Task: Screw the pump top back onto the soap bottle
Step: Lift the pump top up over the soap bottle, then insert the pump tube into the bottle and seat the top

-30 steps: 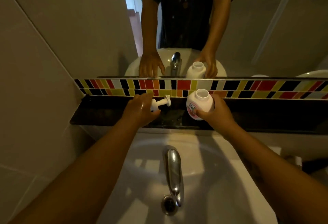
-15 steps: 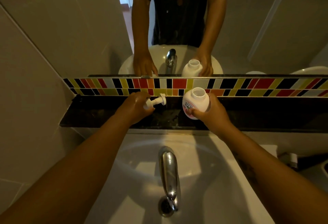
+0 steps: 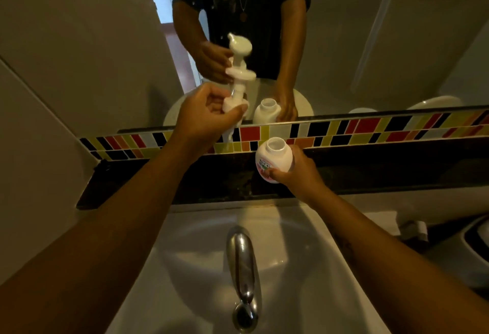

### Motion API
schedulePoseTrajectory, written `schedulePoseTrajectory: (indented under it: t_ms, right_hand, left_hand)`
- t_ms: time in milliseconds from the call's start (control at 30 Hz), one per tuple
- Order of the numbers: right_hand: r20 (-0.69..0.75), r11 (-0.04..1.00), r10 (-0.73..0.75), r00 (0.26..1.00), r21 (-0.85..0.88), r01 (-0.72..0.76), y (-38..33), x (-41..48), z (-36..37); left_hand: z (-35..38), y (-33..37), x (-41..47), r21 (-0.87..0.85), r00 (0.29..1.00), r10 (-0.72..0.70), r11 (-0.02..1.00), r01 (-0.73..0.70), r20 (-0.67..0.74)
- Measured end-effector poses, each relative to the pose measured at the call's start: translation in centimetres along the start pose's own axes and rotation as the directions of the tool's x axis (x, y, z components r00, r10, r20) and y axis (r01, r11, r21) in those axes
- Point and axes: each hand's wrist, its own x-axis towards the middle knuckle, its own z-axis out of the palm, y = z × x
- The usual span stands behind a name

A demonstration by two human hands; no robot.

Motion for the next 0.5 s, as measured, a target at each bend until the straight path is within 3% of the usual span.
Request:
schedulePoseTrajectory:
  t_ms: [167,500]
  right_hand:
    - [-0.016,1.0,0.008,1.0,0.002,-0.008,0.7,0.4,0.4]
    - [-0.026,1.0,0.004,1.0,-0.024,-0.005,1.0,0.6,0.4]
  left_hand:
    - [2.1,0.9,0.4,-0.169,0.991,0.0,0.985,-0.023,-0.137]
    - [6.2,-1.2,-0.8,-0.296,0.991,-0.035,0.955,-0.005,-0.132]
